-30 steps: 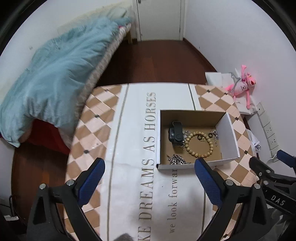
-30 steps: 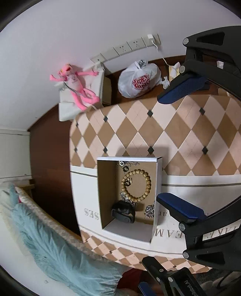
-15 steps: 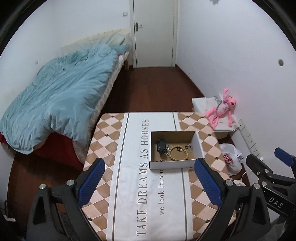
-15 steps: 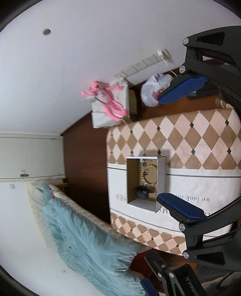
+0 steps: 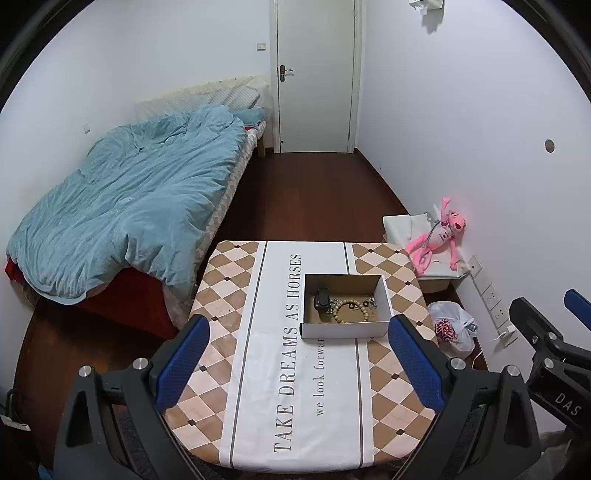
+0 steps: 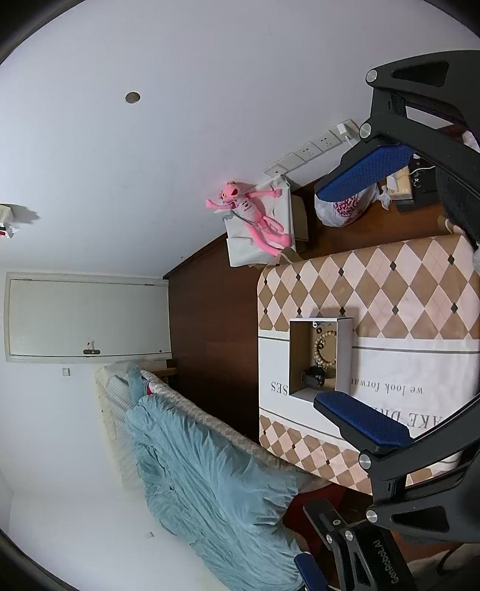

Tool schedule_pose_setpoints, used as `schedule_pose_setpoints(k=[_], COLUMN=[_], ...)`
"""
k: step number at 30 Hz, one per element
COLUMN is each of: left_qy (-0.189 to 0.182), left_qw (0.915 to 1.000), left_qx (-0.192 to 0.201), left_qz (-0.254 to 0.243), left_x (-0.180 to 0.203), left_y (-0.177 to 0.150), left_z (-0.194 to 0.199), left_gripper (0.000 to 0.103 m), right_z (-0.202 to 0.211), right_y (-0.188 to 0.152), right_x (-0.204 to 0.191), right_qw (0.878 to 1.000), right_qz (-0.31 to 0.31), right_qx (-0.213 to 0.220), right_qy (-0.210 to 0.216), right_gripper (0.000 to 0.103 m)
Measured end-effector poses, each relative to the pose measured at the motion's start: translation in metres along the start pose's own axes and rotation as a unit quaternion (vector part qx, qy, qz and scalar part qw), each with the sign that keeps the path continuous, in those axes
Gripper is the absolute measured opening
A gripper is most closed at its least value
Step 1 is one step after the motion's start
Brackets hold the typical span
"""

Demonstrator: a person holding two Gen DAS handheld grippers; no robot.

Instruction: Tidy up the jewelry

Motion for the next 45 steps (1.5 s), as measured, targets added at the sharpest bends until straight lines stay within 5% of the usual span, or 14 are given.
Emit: schedule_pose_setpoints(k=[11, 33, 45], left_qy=[0.002, -0.014, -0.013], left_qw=[0.9996, 0.9932, 0.991], left_qx=[-0.027, -0.116, -0.133], left_qz=[0.001, -0.002, 0.008], left_x=[0.002, 0.003, -0.002], left_y=[0.004, 0.038, 0.036], left_z=[-0.016, -0.101, -0.116], left_gripper=[0.099, 0.099, 0.099], right_z=[-0.006, -0.138, -0.16], right_y=[0.002, 0.035, 0.028], right_x=[0.0, -0.026, -0.021], right_qw=[1.0, 0.993, 0.988], right_qz=[-0.002, 0.025, 0.03], right_qx=[-0.014, -0.117, -0.146], right_qy=[-0.003, -0.015, -0.027], right_gripper=[0.103, 0.103, 0.103])
Point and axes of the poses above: each gripper's, at about its wrist camera, not at the fingertips, and z roughly against the way its jaws point, x to its right, y to its top, the point moved 4 cm from there along -z, roughly the way its jaws point, and after that the axes turned 14 degrees about -z, right-handed, at the moved point
